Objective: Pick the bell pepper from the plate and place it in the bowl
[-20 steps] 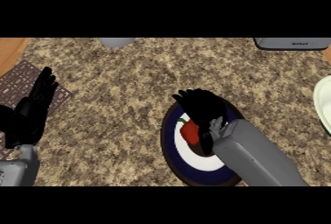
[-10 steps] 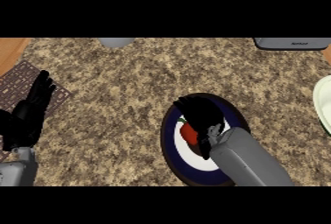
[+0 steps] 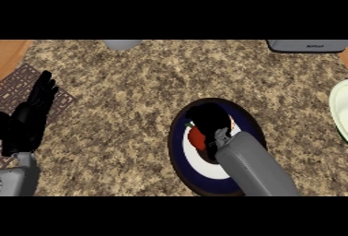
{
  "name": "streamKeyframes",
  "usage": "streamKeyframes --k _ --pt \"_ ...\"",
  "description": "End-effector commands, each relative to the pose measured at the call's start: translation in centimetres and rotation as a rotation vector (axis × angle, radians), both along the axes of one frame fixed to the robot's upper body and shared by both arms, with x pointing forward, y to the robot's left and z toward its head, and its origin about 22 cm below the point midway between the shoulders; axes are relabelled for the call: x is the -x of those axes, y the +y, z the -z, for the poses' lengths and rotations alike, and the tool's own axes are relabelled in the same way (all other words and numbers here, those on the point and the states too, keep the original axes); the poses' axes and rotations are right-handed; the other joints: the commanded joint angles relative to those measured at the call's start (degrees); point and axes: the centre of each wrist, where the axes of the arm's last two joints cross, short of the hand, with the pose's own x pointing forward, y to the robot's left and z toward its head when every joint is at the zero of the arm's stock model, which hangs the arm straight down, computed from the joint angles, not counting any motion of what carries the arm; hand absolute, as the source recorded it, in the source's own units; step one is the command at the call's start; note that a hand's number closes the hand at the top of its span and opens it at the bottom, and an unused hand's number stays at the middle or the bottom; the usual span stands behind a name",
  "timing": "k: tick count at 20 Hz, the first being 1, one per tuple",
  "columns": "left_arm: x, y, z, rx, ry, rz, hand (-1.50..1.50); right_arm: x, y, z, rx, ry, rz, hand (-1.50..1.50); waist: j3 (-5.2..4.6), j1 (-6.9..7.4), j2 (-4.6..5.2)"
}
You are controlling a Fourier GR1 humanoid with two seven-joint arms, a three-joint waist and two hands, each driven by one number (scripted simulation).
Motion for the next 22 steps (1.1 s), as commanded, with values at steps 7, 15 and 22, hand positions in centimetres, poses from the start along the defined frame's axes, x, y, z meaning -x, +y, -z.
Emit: streamKeyframes --k 7,15,22 --pt "0.1 -2.1 1.2 -0.005 -0.014 0.008 0.00 -0.7 1.4 3.5 -0.064 0.024 -0.073 1.50 0.03 0.18 0.14" --pt "-1.1 0.2 0.2 -0.004 -0.009 -0.007 0.00 -1.9 1.4 2.4 -0.090 -0.156 -0.039 1.50 0.02 -0.02 0.13" --pt "0.6 0.5 0.4 -0.009 0.004 -0.048 0.00 -5.5 -13.1 -0.1 -0.104 -0.253 0.811 1.50 0.08 -3.74 -0.26"
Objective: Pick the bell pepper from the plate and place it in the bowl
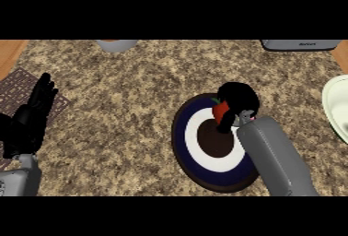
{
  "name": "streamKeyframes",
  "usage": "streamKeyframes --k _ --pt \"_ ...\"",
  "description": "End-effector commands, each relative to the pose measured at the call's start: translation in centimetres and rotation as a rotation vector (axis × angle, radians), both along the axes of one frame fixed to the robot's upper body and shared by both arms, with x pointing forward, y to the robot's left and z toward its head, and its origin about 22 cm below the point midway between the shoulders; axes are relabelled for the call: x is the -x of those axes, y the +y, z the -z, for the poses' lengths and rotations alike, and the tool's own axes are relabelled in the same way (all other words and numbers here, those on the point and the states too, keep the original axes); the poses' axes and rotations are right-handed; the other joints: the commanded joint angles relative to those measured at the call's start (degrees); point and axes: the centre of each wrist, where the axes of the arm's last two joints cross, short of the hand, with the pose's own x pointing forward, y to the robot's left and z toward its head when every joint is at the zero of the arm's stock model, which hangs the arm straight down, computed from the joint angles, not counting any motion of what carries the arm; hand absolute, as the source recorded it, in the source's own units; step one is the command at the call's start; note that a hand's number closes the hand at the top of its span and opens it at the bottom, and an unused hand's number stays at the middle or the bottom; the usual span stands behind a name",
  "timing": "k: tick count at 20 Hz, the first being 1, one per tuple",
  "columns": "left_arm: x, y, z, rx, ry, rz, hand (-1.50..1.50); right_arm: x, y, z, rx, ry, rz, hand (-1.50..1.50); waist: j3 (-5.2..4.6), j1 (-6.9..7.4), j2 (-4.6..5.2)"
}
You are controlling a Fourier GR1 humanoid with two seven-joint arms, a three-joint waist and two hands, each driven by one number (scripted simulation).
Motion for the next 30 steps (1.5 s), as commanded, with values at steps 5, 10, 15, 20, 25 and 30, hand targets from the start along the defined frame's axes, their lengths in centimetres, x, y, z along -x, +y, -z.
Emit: streamKeyframes --k 5,10,15,20,25,30 --pt "0.0 0.0 -1.0 -0.001 0.000 0.001 0.00 -1.4 -8.1 -4.3 0.057 -0.166 0.563 1.50 0.02 0.66 0.09" --pt "0.5 1.1 0.1 -0.007 0.003 -0.015 0.00 -0.5 -7.2 -12.5 0.123 -0.511 0.675 1.50 -0.07 0.02 -0.26" --pt "-0.1 -0.6 -0.2 0.002 0.000 0.010 0.00 2.8 -6.6 -17.8 0.078 -0.691 0.763 1.50 0.01 0.09 -0.18" --pt "-0.4 -0.9 -1.0 -0.010 -0.008 0.006 0.00 4.5 -13.8 -20.4 0.060 -0.761 0.853 1.50 0.07 0.51 0.19" --pt "1.2 0.7 1.0 0.007 0.004 0.019 0.00 5.5 -15.6 -19.7 -0.003 -0.740 0.885 1.50 0.04 1.36 0.35" --pt "0.6 0.9 0.4 0.016 0.005 0.034 0.00 5.1 -20.7 -15.7 -0.048 -0.743 0.903 1.50 0.07 1.57 0.45"
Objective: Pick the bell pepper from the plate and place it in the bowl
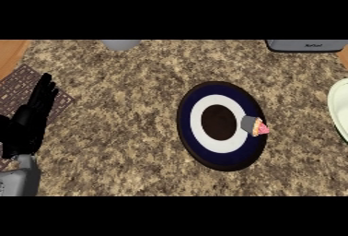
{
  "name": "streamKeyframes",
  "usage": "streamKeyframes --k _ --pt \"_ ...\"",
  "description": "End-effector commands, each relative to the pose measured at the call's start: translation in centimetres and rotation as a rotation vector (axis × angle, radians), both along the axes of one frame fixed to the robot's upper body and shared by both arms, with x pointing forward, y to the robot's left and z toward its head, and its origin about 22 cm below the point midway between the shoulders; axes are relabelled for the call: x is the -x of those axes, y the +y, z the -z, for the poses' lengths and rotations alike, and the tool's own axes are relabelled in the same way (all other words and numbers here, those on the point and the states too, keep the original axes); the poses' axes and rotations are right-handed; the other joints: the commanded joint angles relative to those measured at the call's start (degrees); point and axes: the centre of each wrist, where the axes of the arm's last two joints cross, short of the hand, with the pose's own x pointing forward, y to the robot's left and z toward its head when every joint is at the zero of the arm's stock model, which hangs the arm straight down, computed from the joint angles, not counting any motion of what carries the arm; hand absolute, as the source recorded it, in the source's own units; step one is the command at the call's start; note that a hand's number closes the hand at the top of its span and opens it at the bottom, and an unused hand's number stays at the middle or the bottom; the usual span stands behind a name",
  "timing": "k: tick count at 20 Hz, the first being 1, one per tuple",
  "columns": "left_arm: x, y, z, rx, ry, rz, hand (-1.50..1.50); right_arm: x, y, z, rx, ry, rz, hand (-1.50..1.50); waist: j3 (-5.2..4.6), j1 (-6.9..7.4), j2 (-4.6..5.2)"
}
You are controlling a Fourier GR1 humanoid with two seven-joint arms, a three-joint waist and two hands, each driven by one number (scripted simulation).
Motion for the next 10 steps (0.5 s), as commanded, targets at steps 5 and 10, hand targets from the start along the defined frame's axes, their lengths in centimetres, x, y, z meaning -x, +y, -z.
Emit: streamKeyframes --k 5,10 --pt "-0.9 -0.5 -1.0 -0.011 0.002 -0.002 0.00 0.0 -9.4 2.0 -0.061 -0.051 0.014 1.50 0.04 0.35 0.16" --pt "-0.9 -0.6 0.1 -0.005 0.002 0.018 0.00 -0.1 -13.8 6.6 -0.037 -0.029 0.026 1.50 0.07 0.75 0.31"
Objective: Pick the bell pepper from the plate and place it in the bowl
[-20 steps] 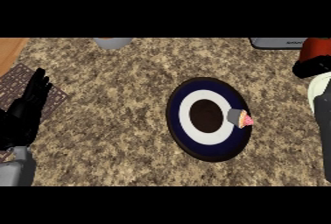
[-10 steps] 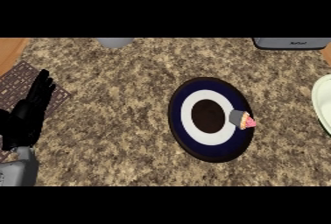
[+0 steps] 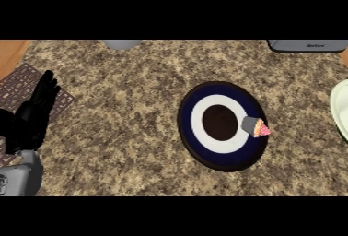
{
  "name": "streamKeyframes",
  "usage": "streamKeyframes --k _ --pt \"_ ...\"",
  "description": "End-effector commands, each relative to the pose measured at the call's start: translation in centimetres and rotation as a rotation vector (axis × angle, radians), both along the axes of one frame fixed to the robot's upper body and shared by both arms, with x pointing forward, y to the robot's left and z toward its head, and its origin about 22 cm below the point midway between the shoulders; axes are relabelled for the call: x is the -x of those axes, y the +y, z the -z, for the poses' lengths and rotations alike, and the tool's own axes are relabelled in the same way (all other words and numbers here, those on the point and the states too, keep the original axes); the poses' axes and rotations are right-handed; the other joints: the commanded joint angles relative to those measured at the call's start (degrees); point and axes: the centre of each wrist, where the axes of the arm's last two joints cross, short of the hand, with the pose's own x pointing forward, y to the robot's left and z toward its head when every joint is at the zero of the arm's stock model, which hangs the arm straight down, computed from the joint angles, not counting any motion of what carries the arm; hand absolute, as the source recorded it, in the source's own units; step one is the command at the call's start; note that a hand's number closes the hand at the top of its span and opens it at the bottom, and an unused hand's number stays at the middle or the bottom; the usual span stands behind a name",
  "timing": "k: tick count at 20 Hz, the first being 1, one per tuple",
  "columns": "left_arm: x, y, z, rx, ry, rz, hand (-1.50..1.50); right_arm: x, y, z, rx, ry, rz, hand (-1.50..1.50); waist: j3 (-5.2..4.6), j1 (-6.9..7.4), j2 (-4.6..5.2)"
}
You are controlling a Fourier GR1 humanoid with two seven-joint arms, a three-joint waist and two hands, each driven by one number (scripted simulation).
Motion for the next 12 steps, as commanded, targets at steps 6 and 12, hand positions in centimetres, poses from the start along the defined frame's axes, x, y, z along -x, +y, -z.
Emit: streamKeyframes --k 6,12 --pt "0.8 -0.4 0.1 0.000 0.004 0.036 0.00 1.2 -6.8 4.5 -0.105 0.328 0.146 1.50 -0.03 0.43 0.18" --pt "0.0 0.3 1.0 -0.004 0.005 -0.007 0.00 1.8 -7.8 8.5 -0.256 0.300 0.034 -1.50 -0.02 -0.15 0.04"
